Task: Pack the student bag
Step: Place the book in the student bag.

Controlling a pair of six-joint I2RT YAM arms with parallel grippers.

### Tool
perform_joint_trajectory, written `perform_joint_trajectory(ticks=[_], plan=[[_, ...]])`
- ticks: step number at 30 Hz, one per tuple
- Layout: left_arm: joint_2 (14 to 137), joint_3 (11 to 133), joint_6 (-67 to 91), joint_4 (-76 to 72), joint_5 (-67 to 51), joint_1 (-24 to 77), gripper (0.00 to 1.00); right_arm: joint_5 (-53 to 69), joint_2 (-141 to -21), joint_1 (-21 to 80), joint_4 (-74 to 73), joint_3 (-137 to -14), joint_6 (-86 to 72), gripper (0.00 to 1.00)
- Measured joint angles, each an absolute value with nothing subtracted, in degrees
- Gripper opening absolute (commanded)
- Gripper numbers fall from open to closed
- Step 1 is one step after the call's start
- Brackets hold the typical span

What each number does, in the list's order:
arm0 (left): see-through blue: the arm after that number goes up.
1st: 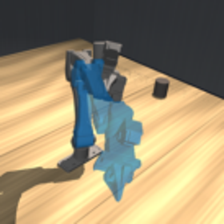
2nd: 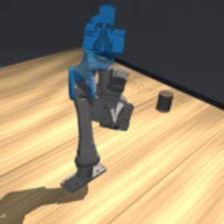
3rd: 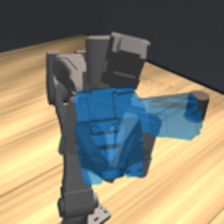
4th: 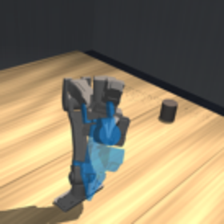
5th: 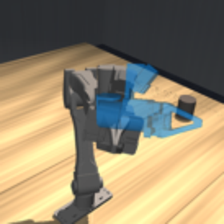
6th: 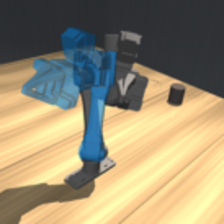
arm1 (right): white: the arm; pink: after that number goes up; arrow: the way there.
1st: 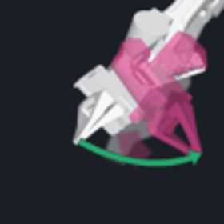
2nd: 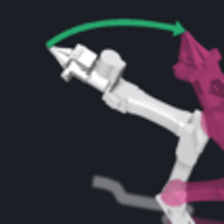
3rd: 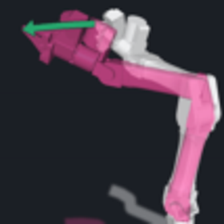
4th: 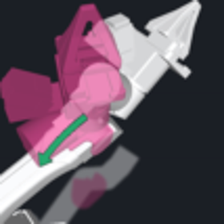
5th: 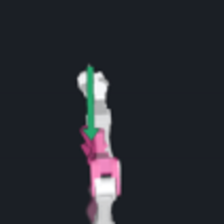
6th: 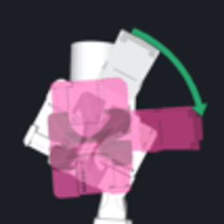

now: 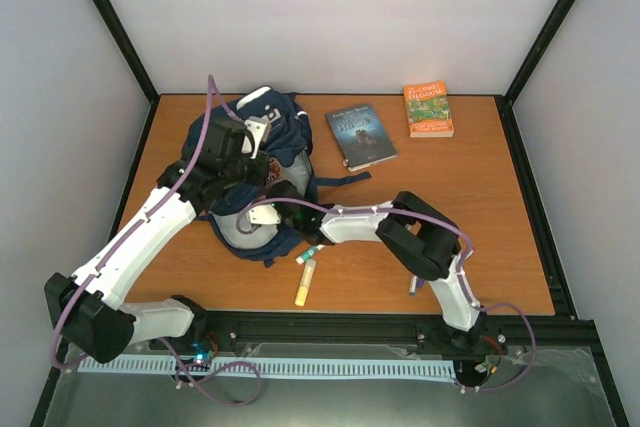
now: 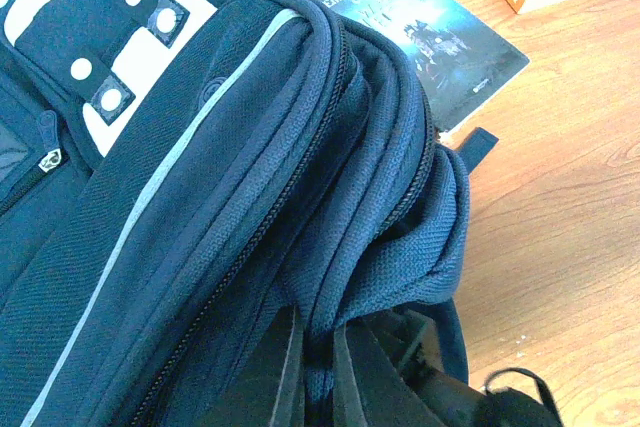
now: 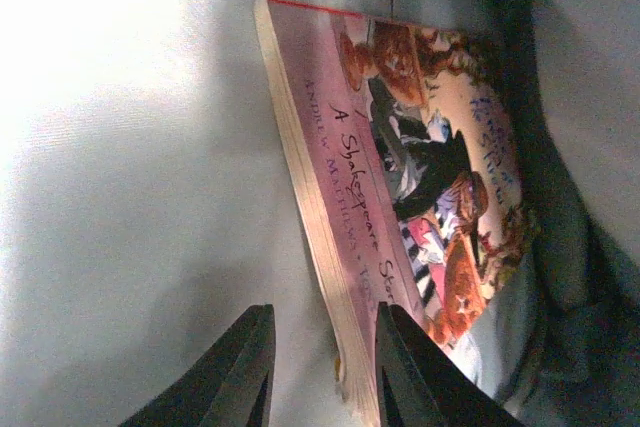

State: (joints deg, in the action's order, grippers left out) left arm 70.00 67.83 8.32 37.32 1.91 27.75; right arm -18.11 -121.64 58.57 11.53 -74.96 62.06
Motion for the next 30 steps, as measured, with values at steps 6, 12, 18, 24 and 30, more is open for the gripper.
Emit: perform_joint_trajectory(ticks=[6,12,18,24,30], plan=[[70.35,67.83,8.29,37.36,1.93,27.75,0.03,-17.47,-112.36,60.77,8.54,-68.47,61.41,0.33],[71.4,67.83,8.32,37.34,2.66,27.75,0.06,-12.88,-100.82,62.52,-2.55,-65.12,55.86,0.38],[75.57,68.55,9.15,38.65,2.04,27.75,0.14,-7.31,-86.98,62.22,-15.77,-60.75,47.79,0.41],[78.91,66.78,12.34,43.09,-0.64,27.81,0.18,1.3,-69.45,54.94,-25.5,-53.95,39.0,0.46],[78.61,60.99,14.2,45.58,-0.71,27.86,0.32,5.58,-55.31,42.13,-29.43,-48.21,31.81,0.51]])
